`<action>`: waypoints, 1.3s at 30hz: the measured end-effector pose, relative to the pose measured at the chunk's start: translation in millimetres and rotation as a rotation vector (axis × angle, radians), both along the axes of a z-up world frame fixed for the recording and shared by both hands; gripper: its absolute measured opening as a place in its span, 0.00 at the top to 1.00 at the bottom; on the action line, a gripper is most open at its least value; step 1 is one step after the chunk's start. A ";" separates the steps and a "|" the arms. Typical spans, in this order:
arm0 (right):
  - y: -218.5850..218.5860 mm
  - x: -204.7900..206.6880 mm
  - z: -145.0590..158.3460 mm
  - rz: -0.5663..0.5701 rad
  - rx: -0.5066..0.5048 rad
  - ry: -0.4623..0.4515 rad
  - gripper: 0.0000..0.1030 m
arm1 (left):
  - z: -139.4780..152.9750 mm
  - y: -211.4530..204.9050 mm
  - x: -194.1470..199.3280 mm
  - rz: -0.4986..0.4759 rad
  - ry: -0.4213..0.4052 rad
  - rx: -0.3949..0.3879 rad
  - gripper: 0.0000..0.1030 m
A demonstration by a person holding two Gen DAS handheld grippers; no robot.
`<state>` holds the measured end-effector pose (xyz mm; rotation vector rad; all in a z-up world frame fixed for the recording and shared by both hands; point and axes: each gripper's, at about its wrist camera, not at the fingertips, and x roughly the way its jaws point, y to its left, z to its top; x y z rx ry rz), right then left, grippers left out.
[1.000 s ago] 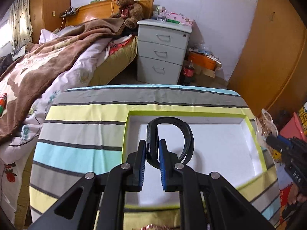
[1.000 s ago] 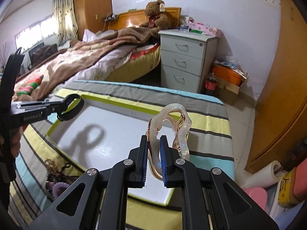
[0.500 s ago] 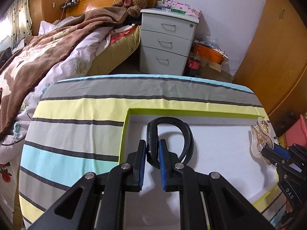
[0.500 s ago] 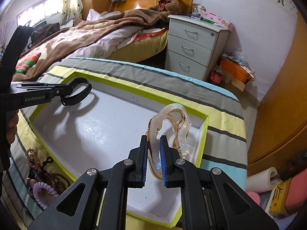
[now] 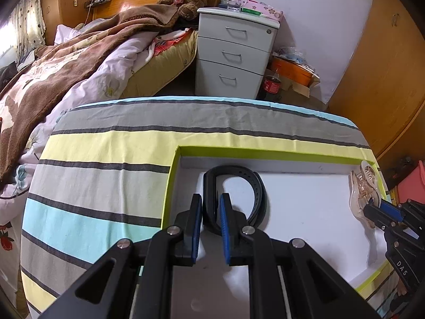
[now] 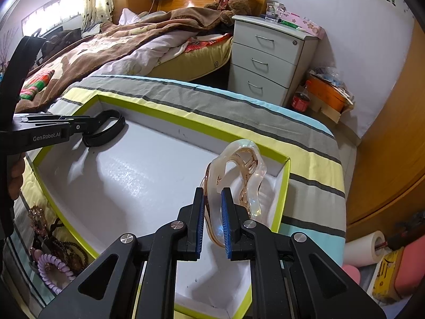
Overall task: Organize jewelry
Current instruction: 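Place the watch band in the green lid with the left gripper while the right places the claw clip, then grasp the light-blue coil hair tie with the right gripper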
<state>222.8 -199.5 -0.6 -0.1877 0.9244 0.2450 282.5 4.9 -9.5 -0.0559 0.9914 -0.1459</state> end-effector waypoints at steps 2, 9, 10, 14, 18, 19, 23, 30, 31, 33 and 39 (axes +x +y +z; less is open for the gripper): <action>0.2 -0.1 -0.2 -0.001 0.000 0.000 0.88 | -0.5 0.8 0.4 0.003 0.003 -0.003 0.86; 1.1 -0.1 0.6 0.002 -0.008 -0.007 0.88 | -2.3 -0.1 1.1 0.002 0.012 0.004 0.76; 1.2 -0.5 0.7 0.001 -0.005 -0.009 0.87 | -2.3 -1.5 1.4 -0.003 0.013 0.006 0.75; 1.5 -2.7 3.9 -0.006 0.004 -0.026 0.85 | -1.5 -4.6 1.4 -0.004 0.014 0.016 0.69; 2.0 -6.4 7.9 -0.006 0.013 -0.038 0.76 | 1.5 -4.6 -0.6 -0.007 0.014 0.010 0.63; 1.9 -7.9 9.0 -0.007 0.015 -0.041 0.76 | 2.8 -4.8 -1.9 -0.009 0.012 0.011 0.62; 0.9 -13.6 15.3 -0.016 0.027 -0.058 0.76 | 10.5 -5.3 -10.5 -0.016 -0.003 0.008 0.57; -1.6 -30.1 29.4 -0.034 0.043 -0.094 0.76 | 28.1 -3.4 -28.6 -0.024 -0.031 -0.020 0.54; -2.0 -31.9 31.2 -0.035 0.046 -0.099 0.75 | 31.0 -2.5 -32.1 -0.024 -0.036 -0.025 0.53; -3.3 -40.8 36.8 -0.038 0.060 -0.113 0.75 | 37.1 -0.3 -39.3 -0.025 -0.045 -0.034 0.52; -9.4 -68.8 42.5 -0.051 0.100 -0.131 0.75 | 51.4 10.7 -71.4 -0.030 -0.070 -0.079 0.50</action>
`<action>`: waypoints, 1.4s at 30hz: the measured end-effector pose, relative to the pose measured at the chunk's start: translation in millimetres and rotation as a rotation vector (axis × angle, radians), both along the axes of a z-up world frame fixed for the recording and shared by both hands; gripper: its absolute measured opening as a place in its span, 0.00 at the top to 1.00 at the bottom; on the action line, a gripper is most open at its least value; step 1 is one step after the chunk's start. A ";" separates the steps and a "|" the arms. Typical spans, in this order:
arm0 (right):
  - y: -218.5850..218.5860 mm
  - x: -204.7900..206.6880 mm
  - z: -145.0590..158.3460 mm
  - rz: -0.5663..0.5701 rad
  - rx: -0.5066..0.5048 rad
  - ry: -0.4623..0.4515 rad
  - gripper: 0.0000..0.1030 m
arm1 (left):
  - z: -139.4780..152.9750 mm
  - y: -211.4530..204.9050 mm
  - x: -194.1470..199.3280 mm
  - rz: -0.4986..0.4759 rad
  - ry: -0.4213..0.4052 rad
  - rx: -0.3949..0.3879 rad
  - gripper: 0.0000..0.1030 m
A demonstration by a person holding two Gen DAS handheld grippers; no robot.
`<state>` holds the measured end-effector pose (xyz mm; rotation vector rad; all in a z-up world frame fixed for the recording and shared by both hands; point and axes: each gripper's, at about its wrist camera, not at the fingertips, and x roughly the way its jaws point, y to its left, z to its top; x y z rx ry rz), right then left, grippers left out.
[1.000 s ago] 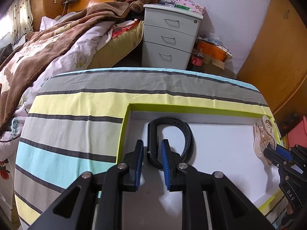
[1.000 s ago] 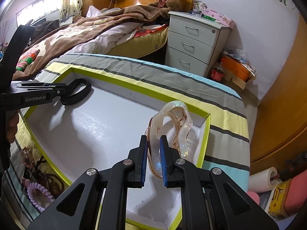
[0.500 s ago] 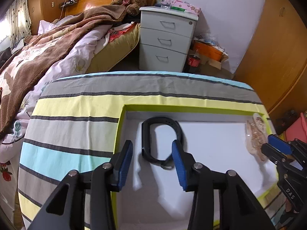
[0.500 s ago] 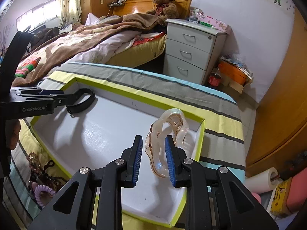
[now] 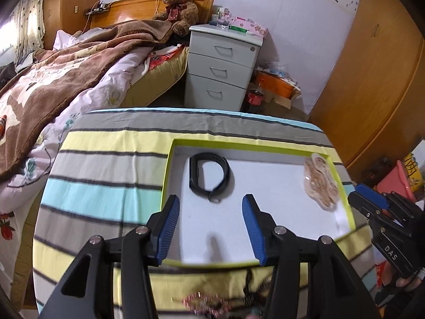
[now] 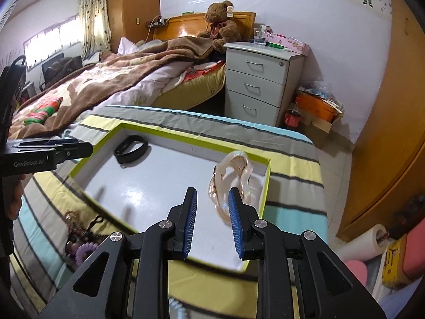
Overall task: Organize jewelry
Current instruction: 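Grasp the light-blue coil hair tie with the right gripper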
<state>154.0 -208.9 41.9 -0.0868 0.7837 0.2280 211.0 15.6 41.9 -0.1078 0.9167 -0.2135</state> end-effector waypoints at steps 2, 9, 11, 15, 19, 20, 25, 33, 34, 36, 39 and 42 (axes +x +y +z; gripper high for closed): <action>-2.5 -9.5 -0.7 -0.004 0.012 0.002 0.75 | 1.5 2.5 -11.9 0.000 -0.004 0.002 0.50; -10.7 -46.2 -12.6 -0.008 0.054 0.026 0.75 | 0.0 13.5 -51.5 -0.001 -0.012 -0.026 0.50; -12.8 -56.6 -19.1 -0.013 0.064 0.038 0.75 | -0.6 17.2 -65.2 0.010 -0.038 -0.025 0.50; -14.0 -69.5 -32.1 -0.018 0.073 0.068 0.75 | -6.0 27.3 -81.7 0.025 -0.033 -0.061 0.48; -12.7 -77.9 -43.3 -0.016 0.072 0.098 0.75 | -16.0 34.5 -95.9 0.035 -0.015 -0.061 0.41; -12.4 -79.5 -46.3 -0.018 0.076 0.108 0.74 | -18.7 35.9 -99.0 0.030 -0.010 -0.059 0.39; -13.8 -88.4 -52.3 -0.021 0.103 0.115 0.56 | -33.1 40.5 -115.0 0.012 0.046 -0.099 0.36; -8.4 -85.5 -60.4 -0.053 0.066 0.147 0.56 | -45.8 42.4 -134.6 -0.011 0.082 -0.128 0.36; -7.1 -85.0 -61.3 -0.051 0.071 0.153 0.56 | -46.6 43.6 -136.3 -0.011 0.084 -0.141 0.36; -4.5 -84.0 -62.9 -0.056 0.062 0.157 0.56 | -48.3 45.8 -138.6 -0.007 0.092 -0.156 0.36; -0.1 -85.2 -63.7 -0.065 0.036 0.146 0.56 | -50.2 47.6 -140.9 0.003 0.094 -0.158 0.37; 1.2 -86.1 -63.9 -0.071 0.018 0.138 0.61 | -50.5 50.4 -141.8 0.007 0.089 -0.162 0.37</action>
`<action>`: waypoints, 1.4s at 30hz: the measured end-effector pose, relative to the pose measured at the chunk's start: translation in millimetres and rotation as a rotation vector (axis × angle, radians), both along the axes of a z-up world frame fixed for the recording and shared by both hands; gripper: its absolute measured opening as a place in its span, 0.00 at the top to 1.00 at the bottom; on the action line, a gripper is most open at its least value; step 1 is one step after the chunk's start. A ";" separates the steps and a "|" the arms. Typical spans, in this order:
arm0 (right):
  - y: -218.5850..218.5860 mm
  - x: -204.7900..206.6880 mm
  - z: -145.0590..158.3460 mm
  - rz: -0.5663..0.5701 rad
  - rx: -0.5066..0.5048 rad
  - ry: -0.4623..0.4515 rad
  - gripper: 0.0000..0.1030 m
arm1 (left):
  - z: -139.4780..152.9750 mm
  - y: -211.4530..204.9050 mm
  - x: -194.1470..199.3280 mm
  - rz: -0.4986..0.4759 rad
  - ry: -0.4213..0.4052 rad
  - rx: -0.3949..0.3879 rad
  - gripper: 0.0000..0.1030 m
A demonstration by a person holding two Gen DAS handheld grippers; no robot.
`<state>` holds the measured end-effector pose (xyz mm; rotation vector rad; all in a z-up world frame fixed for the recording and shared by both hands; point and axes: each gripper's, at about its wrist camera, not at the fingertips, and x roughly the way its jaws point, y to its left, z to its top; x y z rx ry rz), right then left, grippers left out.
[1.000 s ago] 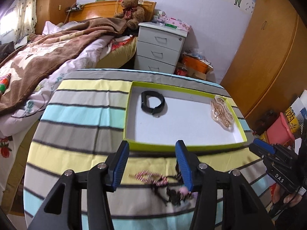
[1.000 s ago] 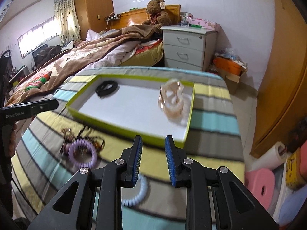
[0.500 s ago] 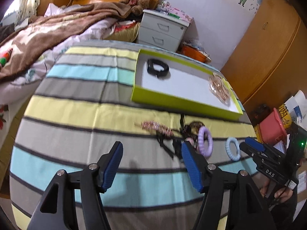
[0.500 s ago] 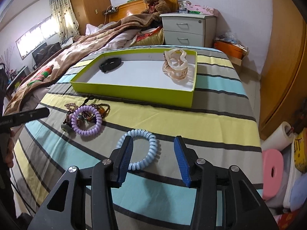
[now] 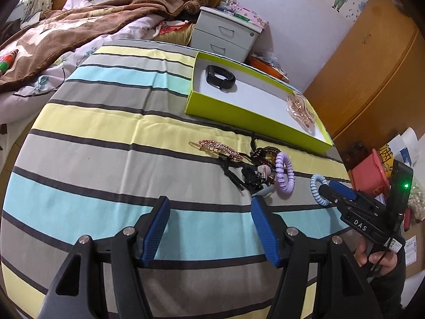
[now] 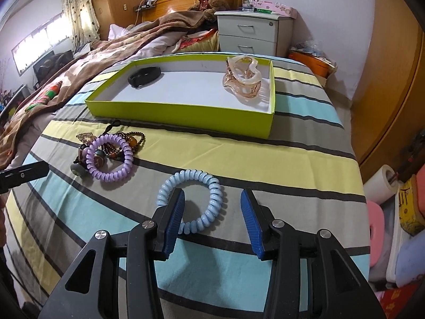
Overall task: Organize jewelry
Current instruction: 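Grasp the light-blue coil hair tie with the right gripper, then grasp the purple coil hair tie with the left gripper while the right holds the blue tie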
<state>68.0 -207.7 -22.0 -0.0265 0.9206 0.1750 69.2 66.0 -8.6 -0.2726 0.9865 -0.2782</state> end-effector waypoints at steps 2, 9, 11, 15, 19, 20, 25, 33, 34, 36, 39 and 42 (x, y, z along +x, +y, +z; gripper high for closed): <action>1.4 -0.9 0.0 -0.015 -0.039 -0.007 0.72 | 0.7 1.0 -0.7 0.007 -0.008 0.013 0.37; -2.6 -3.0 1.0 -0.018 -0.024 -0.011 0.90 | 5.7 -5.2 1.3 -0.021 -0.031 0.010 0.37; -6.6 -6.0 4.8 -0.029 -0.010 -0.034 0.90 | 9.2 -12.1 3.4 -0.038 -0.039 0.009 0.37; -14.1 -12.1 12.5 -0.054 0.020 -0.066 0.90 | 17.3 -29.6 9.5 -0.084 -0.058 0.023 0.39; -21.7 -17.5 18.5 -0.071 0.049 -0.081 0.90 | 20.6 -51.4 18.7 -0.135 -0.074 0.055 0.44; -22.7 -18.1 19.6 -0.072 0.053 -0.085 0.90 | 21.0 -56.2 20.3 -0.143 -0.076 0.062 0.45; -24.4 -21.2 22.1 -0.068 0.063 -0.094 0.90 | 19.8 -82.6 29.9 -0.211 -0.086 0.110 0.49; -25.7 -21.4 22.3 -0.058 0.081 -0.100 0.90 | 11.2 -100.4 41.6 -0.221 -0.063 0.160 0.59; -25.4 -20.9 22.5 -0.057 0.081 -0.100 0.90 | 10.2 -102.0 41.9 -0.228 -0.062 0.162 0.59; -25.4 -20.9 22.6 -0.058 0.080 -0.102 0.90 | 7.5 -104.5 43.8 -0.230 -0.047 0.174 0.63; -25.6 -20.5 23.3 -0.056 0.082 -0.104 0.90 | 4.6 -106.9 46.3 -0.233 -0.036 0.183 0.66; -25.4 -20.3 23.6 -0.056 0.084 -0.105 0.90 | 3.4 -110.0 45.2 -0.242 -0.033 0.192 0.70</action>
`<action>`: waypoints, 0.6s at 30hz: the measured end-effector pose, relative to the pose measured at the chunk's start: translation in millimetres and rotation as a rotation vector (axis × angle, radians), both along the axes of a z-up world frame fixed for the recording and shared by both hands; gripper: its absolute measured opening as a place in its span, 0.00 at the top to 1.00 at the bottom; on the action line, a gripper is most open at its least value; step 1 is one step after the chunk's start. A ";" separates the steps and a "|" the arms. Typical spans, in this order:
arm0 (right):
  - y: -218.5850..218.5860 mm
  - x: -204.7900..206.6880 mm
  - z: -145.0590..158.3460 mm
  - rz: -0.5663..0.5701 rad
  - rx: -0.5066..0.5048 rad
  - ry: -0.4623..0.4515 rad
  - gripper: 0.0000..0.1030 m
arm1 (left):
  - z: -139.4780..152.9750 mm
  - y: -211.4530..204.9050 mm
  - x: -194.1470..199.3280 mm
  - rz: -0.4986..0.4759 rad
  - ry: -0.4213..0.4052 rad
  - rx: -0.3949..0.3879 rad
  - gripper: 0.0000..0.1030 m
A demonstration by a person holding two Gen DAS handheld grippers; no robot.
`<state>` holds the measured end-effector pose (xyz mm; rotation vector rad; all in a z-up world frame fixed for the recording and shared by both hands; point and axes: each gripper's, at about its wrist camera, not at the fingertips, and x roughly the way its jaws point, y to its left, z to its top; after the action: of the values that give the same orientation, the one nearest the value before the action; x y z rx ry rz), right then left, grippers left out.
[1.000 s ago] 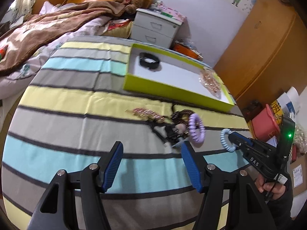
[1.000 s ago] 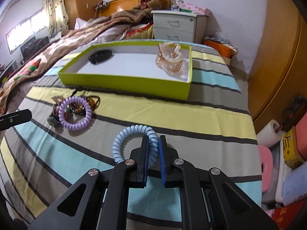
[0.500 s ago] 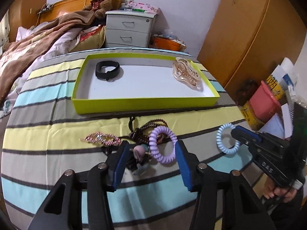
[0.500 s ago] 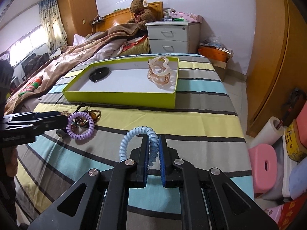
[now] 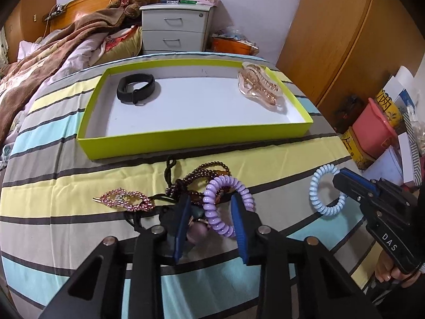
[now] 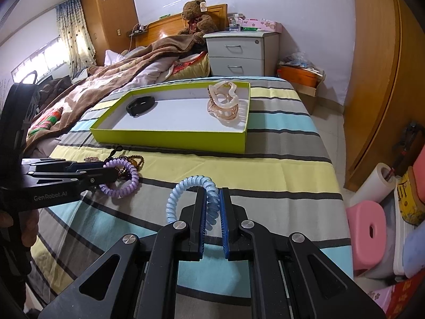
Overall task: Organize jewelry
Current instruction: 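Grasp the purple coil hair tie with the left gripper while the right holds the blue tie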
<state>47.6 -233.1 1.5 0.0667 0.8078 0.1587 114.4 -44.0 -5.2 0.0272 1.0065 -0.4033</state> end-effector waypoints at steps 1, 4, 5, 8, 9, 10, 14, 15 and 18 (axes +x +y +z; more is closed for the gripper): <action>0.1 -0.2 0.2 0.000 0.001 -0.001 0.90 | 0.3 -1.1 -0.5 -0.002 -0.004 0.006 0.72; 0.7 -0.8 1.2 0.001 0.003 -0.003 0.90 | 0.4 -2.3 0.9 0.000 -0.010 0.022 0.80; 0.9 -0.9 1.5 0.002 0.003 -0.004 0.90 | 0.8 -2.3 1.0 0.001 -0.010 0.020 0.82; 1.0 -1.7 1.9 0.001 0.003 -0.005 0.90 | 1.3 -5.3 -0.3 -0.011 -0.017 0.030 0.86; 1.1 -1.2 1.8 0.001 0.003 -0.004 0.90 | 1.2 -6.0 -0.6 -0.013 -0.019 0.032 0.87; 1.2 -1.6 2.2 0.000 0.003 -0.005 0.90 | 1.3 -6.0 -0.4 -0.012 -0.018 0.029 0.87; 0.6 -2.0 4.4 -0.004 0.006 -0.011 0.90 | 2.7 -3.9 -0.9 -0.003 -0.018 0.017 0.90; 0.5 -2.0 5.1 -0.005 0.007 -0.013 0.90 | 3.0 -3.4 -1.1 -0.001 -0.017 0.015 0.90; -0.3 -2.5 6.7 -0.008 0.009 -0.018 0.90 | 5.3 -2.0 -2.2 0.003 -0.023 0.004 0.90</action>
<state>45.1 -233.5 8.2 0.0770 0.7892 0.1555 112.2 -46.0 0.1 0.0341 0.9845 -0.3973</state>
